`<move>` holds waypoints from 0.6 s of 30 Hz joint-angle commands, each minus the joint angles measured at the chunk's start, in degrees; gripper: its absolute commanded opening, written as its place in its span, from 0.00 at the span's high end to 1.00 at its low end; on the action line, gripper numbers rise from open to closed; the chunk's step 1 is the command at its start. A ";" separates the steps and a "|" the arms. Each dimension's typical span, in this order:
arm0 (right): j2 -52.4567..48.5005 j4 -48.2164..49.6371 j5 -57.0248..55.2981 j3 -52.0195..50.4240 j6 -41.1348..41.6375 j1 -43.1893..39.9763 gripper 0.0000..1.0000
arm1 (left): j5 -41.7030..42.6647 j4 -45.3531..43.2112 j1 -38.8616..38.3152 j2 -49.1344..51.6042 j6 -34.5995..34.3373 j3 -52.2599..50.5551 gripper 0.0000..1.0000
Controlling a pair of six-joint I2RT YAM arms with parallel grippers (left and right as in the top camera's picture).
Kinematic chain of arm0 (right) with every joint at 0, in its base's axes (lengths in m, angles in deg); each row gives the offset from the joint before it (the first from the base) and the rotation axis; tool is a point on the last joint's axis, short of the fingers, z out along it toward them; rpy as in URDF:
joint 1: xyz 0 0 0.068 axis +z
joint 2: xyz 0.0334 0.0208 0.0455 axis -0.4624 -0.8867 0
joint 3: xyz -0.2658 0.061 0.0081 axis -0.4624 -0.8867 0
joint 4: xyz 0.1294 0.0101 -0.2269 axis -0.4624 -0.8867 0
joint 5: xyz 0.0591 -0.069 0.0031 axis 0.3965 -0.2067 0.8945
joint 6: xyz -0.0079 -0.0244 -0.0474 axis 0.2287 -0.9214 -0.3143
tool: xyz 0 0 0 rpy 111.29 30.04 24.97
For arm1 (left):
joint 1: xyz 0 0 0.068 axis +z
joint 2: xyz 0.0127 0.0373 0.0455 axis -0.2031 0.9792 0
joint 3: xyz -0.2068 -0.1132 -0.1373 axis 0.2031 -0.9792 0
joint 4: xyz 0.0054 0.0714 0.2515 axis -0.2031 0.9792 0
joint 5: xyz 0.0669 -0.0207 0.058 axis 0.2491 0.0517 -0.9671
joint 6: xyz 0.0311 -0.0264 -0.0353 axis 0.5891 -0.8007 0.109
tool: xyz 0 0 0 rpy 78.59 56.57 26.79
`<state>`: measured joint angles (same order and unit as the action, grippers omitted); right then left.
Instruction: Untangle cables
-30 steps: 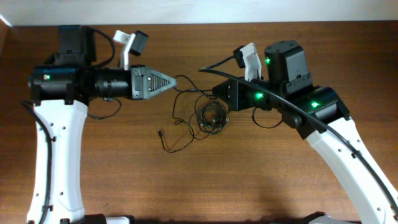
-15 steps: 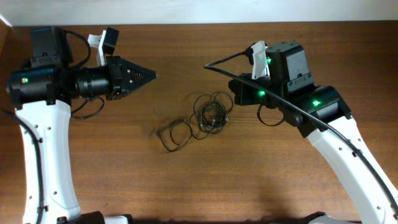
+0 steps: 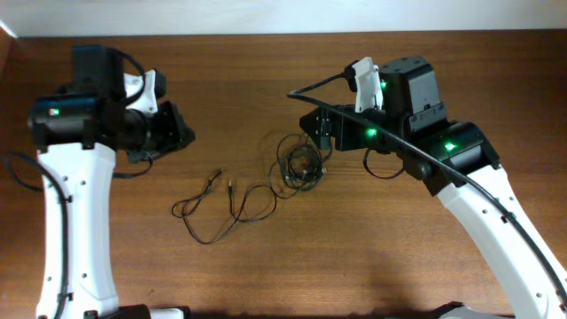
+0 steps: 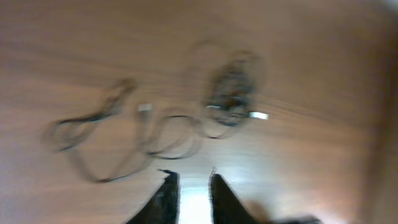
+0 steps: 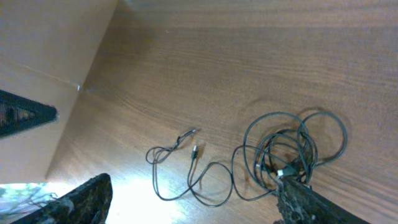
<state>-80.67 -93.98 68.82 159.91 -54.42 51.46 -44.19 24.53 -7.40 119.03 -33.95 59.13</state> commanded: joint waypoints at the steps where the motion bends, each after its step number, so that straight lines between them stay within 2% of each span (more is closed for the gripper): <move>1: -1.53 -0.24 0.52 0.22 -0.37 0.04 0.13 | -19.26 -0.13 -1.36 -0.37 -5.40 -6.29 0.63; 2: -1.75 -0.24 0.55 0.22 -0.37 0.04 0.13 | -19.17 -1.14 -1.33 -0.37 -5.51 -8.61 0.59; 5: -2.19 -0.26 0.55 0.22 -0.39 0.04 0.13 | -18.95 -6.93 -1.33 -0.37 -6.25 -17.33 0.58; 11: -2.27 -0.04 0.50 0.22 -0.42 0.04 0.12 | -14.27 -24.61 -2.93 -0.13 -7.02 -34.86 0.62; 15: -2.27 0.02 0.50 0.22 -0.39 0.04 0.12 | -14.75 -28.65 -6.03 1.75 -6.99 -36.72 0.63; 18: -2.27 -0.04 0.52 0.22 -0.39 0.04 0.12 | -18.91 -30.45 -9.38 4.90 -6.99 -36.72 0.61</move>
<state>-82.79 -94.17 68.82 159.91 -54.42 51.48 -59.49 -4.60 -13.92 120.64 -40.35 22.85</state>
